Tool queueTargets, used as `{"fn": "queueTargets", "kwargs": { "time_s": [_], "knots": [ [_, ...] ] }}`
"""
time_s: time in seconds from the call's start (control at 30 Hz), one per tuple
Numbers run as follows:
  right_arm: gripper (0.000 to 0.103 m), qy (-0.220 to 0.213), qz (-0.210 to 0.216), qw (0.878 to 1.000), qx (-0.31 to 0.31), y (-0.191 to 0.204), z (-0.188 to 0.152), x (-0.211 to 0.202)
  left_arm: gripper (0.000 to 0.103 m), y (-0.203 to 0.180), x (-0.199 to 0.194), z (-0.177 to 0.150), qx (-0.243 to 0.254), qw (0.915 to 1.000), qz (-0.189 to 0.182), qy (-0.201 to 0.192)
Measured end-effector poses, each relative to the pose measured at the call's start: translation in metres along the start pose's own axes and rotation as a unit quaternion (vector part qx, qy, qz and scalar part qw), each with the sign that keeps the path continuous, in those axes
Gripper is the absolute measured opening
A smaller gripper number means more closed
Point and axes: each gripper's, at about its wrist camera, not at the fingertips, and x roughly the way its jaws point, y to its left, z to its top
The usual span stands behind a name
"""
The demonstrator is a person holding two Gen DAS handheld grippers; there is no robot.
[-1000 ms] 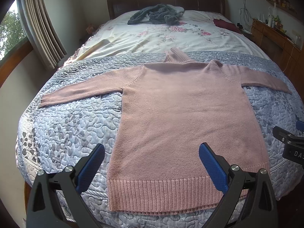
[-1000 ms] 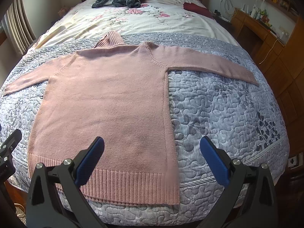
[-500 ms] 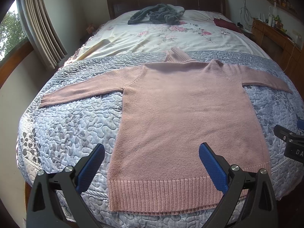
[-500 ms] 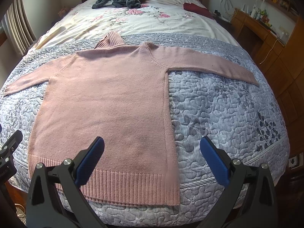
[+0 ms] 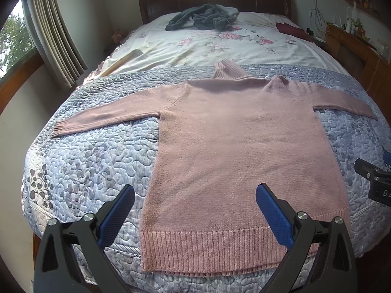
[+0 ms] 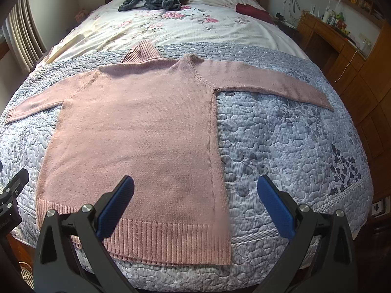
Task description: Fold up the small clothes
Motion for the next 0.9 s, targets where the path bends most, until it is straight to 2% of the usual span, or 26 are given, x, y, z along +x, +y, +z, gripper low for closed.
{"fn": "queueTargets", "kwargs": {
  "time_s": [0.9],
  "knots": [
    [0.100,-0.005,0.000,1.000,0.002,-0.0024,0.0038,-0.0017,0.099,-0.0008,-0.0017,0.0001,0.000,1.0000,0.004,-0.002]
  ]
}}
